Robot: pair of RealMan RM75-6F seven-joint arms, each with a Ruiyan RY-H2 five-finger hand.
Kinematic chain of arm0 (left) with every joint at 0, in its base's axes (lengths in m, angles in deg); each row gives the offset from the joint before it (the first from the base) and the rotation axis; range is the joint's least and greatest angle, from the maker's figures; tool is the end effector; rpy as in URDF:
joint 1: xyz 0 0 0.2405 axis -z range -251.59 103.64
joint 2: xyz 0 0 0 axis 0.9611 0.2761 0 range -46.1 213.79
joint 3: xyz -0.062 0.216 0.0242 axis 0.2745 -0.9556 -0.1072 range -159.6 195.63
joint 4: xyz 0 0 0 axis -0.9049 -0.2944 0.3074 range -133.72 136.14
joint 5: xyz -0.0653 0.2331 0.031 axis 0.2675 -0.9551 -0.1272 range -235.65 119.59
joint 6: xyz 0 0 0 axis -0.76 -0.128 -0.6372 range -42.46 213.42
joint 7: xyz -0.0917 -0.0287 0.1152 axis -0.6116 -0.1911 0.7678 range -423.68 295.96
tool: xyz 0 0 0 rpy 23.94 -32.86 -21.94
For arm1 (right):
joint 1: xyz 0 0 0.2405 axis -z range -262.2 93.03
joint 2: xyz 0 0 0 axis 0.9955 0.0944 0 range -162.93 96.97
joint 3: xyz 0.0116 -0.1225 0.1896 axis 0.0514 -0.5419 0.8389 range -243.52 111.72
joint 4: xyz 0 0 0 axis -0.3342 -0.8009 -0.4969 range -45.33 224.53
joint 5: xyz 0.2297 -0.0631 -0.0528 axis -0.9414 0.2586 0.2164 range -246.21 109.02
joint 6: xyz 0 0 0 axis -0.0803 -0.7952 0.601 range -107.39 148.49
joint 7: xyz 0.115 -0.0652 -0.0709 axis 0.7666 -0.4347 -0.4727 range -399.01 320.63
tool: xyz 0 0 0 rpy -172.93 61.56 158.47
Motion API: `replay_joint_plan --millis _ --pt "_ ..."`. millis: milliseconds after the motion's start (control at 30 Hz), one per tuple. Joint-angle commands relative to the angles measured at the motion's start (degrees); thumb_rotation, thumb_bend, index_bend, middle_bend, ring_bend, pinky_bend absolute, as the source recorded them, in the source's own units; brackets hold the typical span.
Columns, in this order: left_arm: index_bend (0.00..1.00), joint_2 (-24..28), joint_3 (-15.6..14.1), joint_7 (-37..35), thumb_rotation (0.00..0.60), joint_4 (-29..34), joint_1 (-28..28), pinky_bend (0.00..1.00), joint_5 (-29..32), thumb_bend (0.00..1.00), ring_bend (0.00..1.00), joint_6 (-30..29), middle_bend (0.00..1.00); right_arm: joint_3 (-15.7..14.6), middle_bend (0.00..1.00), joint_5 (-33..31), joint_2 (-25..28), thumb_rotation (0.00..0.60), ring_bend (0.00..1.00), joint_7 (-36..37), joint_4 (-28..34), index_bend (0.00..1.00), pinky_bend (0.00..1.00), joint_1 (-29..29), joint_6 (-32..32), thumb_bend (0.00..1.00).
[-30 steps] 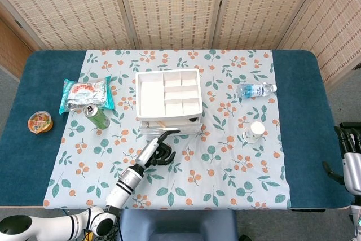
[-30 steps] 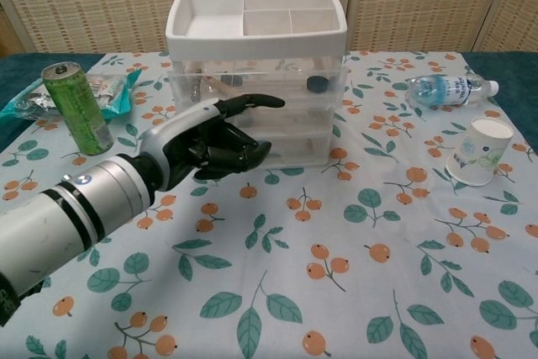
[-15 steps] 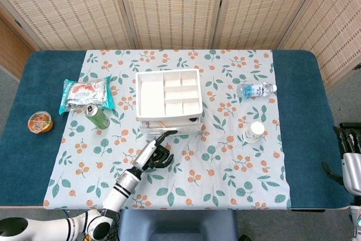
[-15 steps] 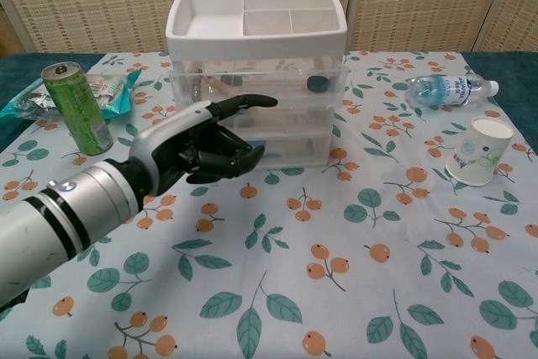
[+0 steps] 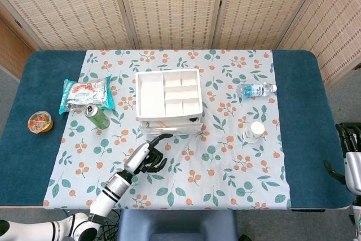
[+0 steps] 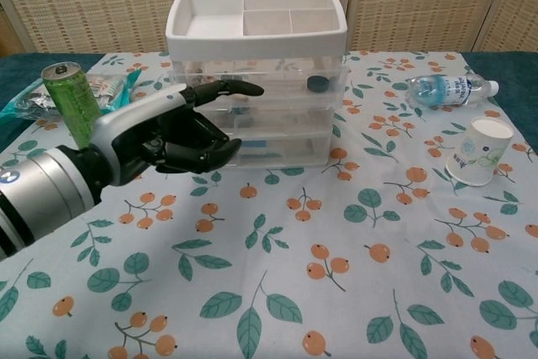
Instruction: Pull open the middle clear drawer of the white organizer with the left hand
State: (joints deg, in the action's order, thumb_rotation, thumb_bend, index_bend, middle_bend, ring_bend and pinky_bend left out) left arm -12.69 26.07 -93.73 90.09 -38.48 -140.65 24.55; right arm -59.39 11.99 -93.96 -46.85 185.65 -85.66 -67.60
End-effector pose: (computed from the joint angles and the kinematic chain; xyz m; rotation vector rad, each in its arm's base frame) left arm -0.0735 0.2651 -0.0811 -1.6228 -1.8095 -1.6183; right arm -0.3051 -0.1811 0.1467 1.2490 -0.8063 0.7872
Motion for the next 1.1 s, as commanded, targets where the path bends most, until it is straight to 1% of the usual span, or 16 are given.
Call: replay_joint_plan --millis 33,200,400,533,700,933,1100 --pt "0.15 3.4 -0.6 1.9 0.6 2.1 0.5 1.0 -1.0 0.47 0.97 1.2 0.91 0.0 0.1 0.1 0.1 0.6 0.05 0.1 0.1 0.0 0.09 -0.1 0.0 0.3" --pt "0.14 7.3 0.2 6.0 0.6 3.9 1.5 1.0 -0.8 0.47 0.97 2.2 0.91 0.0 0.1 0.5 0.3 0.6 0.05 0.3 0.4 0.0 0.09 -0.2 0.0 0.3" --pt "0.13 10.7 1.6 10.8 0.6 4.7 2.1 1.0 1.2 0.47 0.98 2.7 0.91 0.0 0.1 0.6 0.3 0.6 0.06 0.6 0.2 0.0 0.09 -0.1 -0.1 0.3" --pt "0.13 14.0 1.3 14.8 0.6 6.2 2.4 1.0 2.5 0.48 0.99 4.0 0.93 0.0 0.1 0.6 0.4 0.6 0.06 0.9 0.0 0.0 0.09 -0.1 -0.2 0.3" --pt "0.12 17.7 0.7 18.9 0.6 9.2 2.5 1.0 3.7 0.5 1.0 5.3 0.94 0.0 0.1 0.7 0.2 0.6 0.06 1.1 -0.2 0.0 0.09 -0.2 0.0 0.3" --pt "0.12 20.4 0.5 21.3 0.6 12.2 2.9 1.0 5.2 0.51 1.0 6.5 0.94 0.0 0.1 0.7 0.0 0.6 0.06 1.4 -0.5 0.0 0.09 -0.2 0.0 0.3" --pt "0.12 20.7 1.1 22.7 0.6 12.0 4.3 1.0 7.2 0.51 1.0 8.6 0.94 -0.1 0.1 0.7 -0.2 0.6 0.07 1.8 -0.9 0.0 0.09 -0.1 0.0 0.3"
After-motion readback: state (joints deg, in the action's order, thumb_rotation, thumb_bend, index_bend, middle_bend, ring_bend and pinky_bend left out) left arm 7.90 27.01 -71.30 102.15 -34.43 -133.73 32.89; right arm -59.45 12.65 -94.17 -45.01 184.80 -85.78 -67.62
